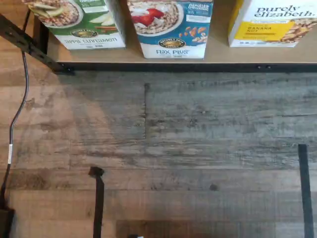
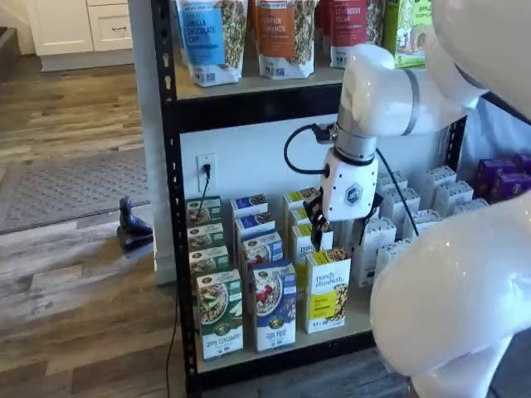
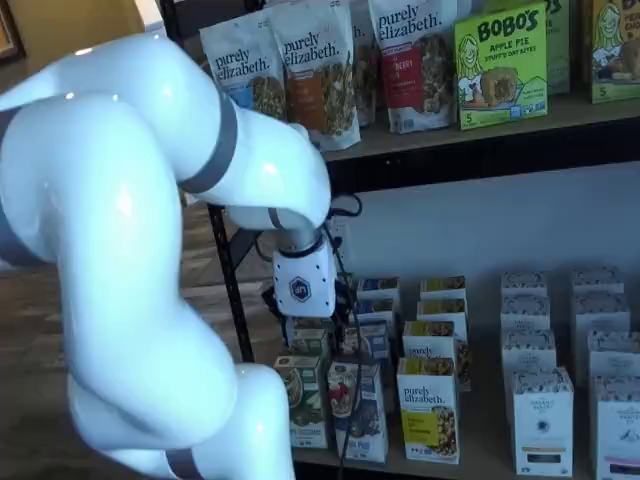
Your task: Pick up the blue and white box that is on the bottom shelf, the second box from the left
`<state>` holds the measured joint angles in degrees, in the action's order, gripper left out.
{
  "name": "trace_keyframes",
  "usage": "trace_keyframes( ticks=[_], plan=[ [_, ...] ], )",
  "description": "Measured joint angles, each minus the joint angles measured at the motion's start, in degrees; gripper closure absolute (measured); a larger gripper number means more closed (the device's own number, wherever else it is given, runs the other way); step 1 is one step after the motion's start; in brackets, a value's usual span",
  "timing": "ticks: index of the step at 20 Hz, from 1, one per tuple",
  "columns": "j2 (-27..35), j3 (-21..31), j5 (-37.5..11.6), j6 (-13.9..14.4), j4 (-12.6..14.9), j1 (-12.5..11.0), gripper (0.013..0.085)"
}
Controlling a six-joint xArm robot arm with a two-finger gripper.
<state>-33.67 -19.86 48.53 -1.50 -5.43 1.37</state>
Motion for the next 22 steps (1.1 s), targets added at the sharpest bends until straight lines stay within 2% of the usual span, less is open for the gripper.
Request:
trace_keyframes(
  ticks=[8, 10, 13, 16, 18, 22],
  plan=[
    [5.70, 0.49, -7.71, 2.02, 2.24, 0.92, 0.0130],
    [7.16, 0.61, -9.68, 1.59, 1.68, 1.01, 0.0130],
    [9.31, 0.84, -12.50, -1.23, -1.71, 1.05, 0.0130],
    [11.36, 0.95, -15.28, -0.25, -0.63, 1.38, 0.0130],
    [12.89, 0.54, -16.17, -0.69, -1.12, 1.40, 0.0130],
    [15.77, -0.49, -17.54, 1.20, 1.05, 1.53, 0.0130]
  ],
)
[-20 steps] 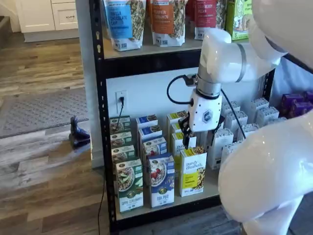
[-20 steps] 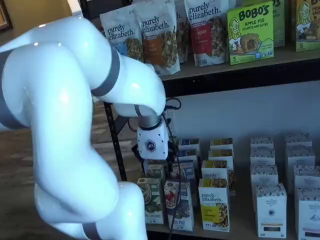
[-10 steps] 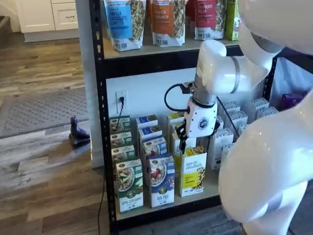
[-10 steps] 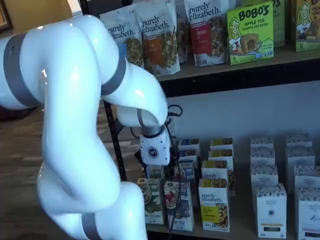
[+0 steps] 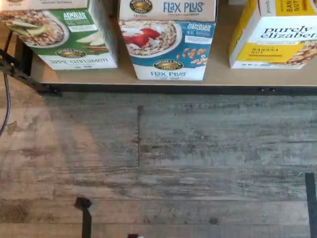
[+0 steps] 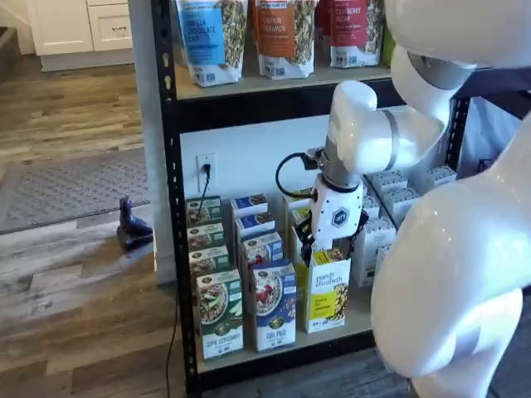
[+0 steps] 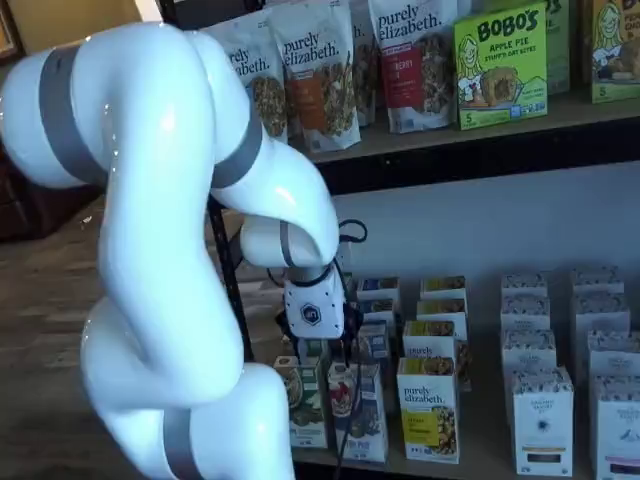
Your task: Pick up the blue and white box that is on the bottom shelf, the second box from the left
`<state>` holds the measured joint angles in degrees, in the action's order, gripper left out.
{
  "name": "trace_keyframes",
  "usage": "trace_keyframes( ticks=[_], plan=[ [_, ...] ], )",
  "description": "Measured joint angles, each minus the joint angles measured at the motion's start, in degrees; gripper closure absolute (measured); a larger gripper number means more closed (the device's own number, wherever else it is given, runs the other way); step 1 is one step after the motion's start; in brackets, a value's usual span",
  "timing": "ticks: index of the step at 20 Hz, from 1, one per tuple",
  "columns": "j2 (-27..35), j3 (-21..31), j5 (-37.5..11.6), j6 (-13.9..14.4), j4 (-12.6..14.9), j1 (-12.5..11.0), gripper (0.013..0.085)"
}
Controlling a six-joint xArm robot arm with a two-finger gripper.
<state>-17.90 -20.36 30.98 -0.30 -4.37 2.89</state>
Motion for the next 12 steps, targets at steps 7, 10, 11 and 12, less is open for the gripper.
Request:
trace_keyframes(
  ticks=[7, 10, 11, 12],
  plan=[
    [6.40, -2.25, -2.27, 1.41, 0.98, 0.70, 0.0130],
    [8.88, -3.08, -3.19, 2.59, 1.90, 1.10, 0.0130],
    [9.66, -3.30, -3.64, 3.39, 2.64, 1.26, 0.0130],
    [10.36, -3.46, -4.28, 3.93, 3.07, 1.44, 0.0130]
  ],
)
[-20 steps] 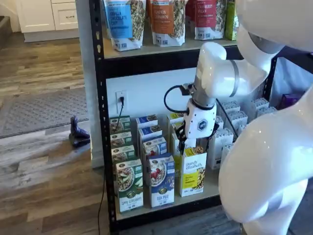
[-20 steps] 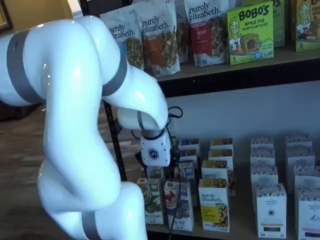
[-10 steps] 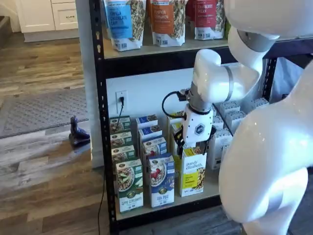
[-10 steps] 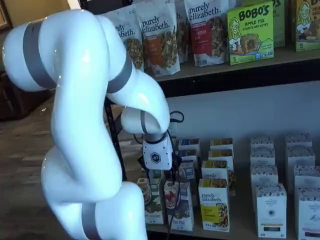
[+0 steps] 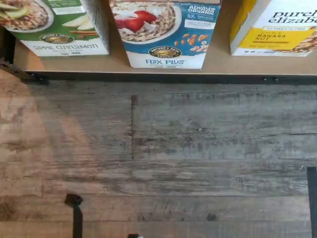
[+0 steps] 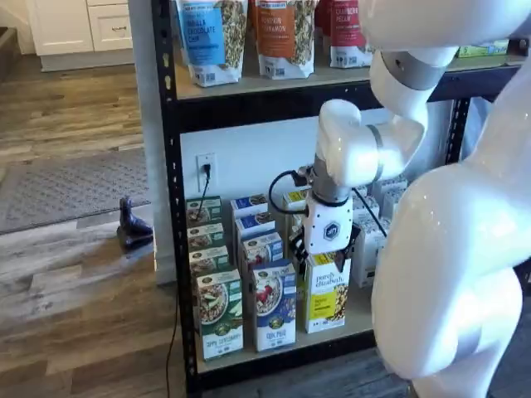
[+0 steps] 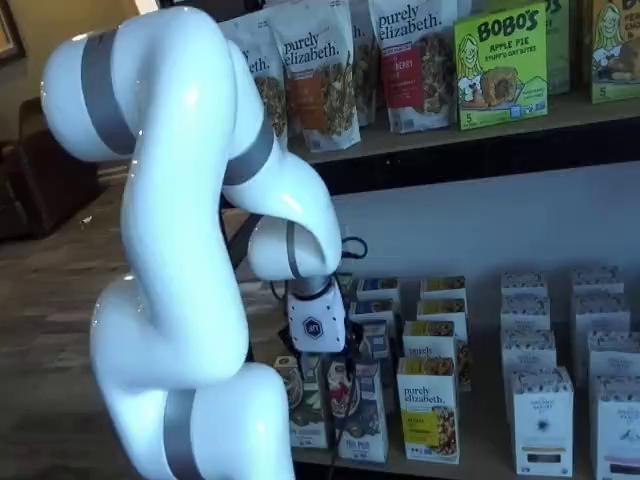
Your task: Pick up the blue and white box that is on the bottom shelf, the second box from the left
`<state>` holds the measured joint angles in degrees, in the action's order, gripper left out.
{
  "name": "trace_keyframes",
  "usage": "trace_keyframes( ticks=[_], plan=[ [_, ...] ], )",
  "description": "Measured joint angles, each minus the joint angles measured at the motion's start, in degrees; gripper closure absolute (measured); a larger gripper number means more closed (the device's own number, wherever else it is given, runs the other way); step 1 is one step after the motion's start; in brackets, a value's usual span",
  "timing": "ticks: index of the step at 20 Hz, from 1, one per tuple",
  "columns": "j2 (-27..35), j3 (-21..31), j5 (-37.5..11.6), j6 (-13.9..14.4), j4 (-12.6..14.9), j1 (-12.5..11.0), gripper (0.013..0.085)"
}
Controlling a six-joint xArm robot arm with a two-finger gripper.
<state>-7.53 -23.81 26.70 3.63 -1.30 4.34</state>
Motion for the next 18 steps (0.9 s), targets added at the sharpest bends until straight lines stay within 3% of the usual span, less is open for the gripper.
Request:
trace_keyframes(
  ticks=[9, 15, 18],
  plan=[
    [6.90, -2.99, -3.46, 3.15, 1.65, 1.77, 0.0130],
    [12.29, -6.09, -5.08, 2.19, 0.66, 1.72, 0.0130],
    [15.53, -8.30, -5.84, 0.24, -0.85, 1.17, 0.0130]
  ],
)
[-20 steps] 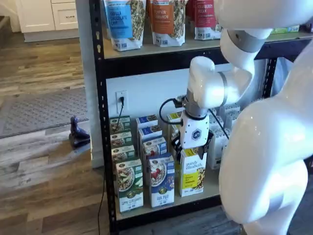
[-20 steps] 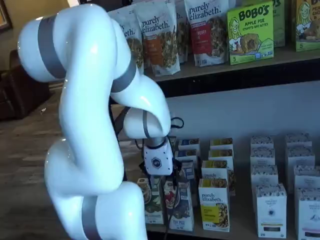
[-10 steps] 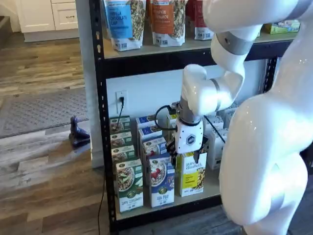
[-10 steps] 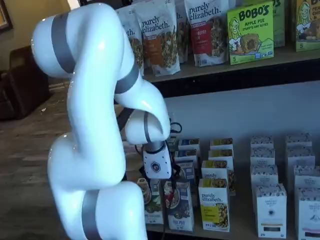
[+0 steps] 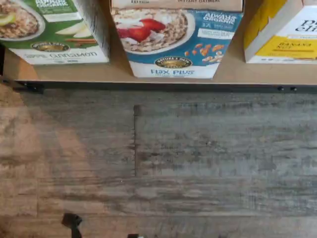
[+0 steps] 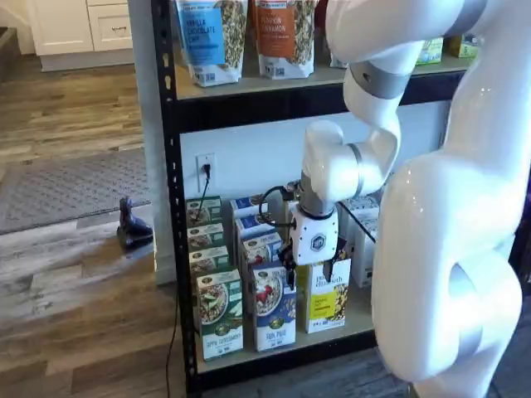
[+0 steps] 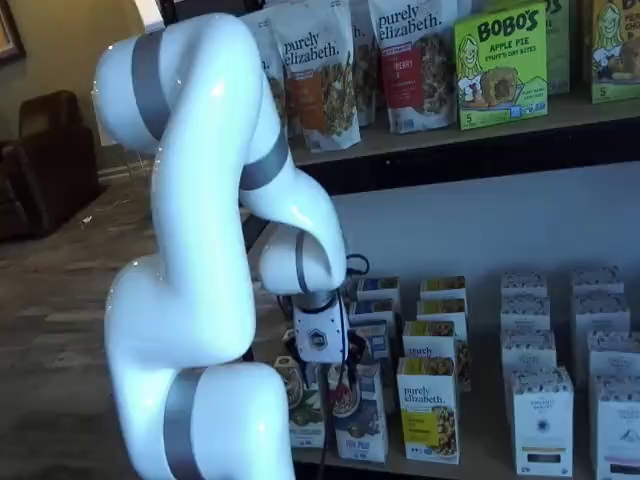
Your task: Pick up the blue and white box that is on the bottom shelf, the second box from the left
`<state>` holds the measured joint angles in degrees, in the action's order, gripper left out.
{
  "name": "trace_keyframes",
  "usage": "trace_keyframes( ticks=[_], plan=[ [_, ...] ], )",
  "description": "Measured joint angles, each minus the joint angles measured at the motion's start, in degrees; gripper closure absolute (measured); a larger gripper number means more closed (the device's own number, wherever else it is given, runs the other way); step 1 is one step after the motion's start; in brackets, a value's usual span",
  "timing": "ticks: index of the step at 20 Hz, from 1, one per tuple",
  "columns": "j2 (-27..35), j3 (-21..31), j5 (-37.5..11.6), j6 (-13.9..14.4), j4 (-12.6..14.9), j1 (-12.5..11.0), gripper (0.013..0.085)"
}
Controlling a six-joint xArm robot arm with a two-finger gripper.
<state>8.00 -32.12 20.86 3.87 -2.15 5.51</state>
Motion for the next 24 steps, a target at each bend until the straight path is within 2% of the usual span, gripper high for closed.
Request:
trace_keyframes(
  ticks=[7, 13, 19, 24],
  plan=[
    [7.80, -6.01, -1.41, -4.79, -3.71, -1.24, 0.0130],
    [13.67, -10.76, -2.76, -6.04, -4.45, -1.70, 0.0130],
    [18.32, -15.33, -3.65, -7.61, -6.75, -0.99, 0.0130],
    [21.53, -19.63, -2.97, -7.14, -6.71, -0.62, 0.0130]
  ],
)
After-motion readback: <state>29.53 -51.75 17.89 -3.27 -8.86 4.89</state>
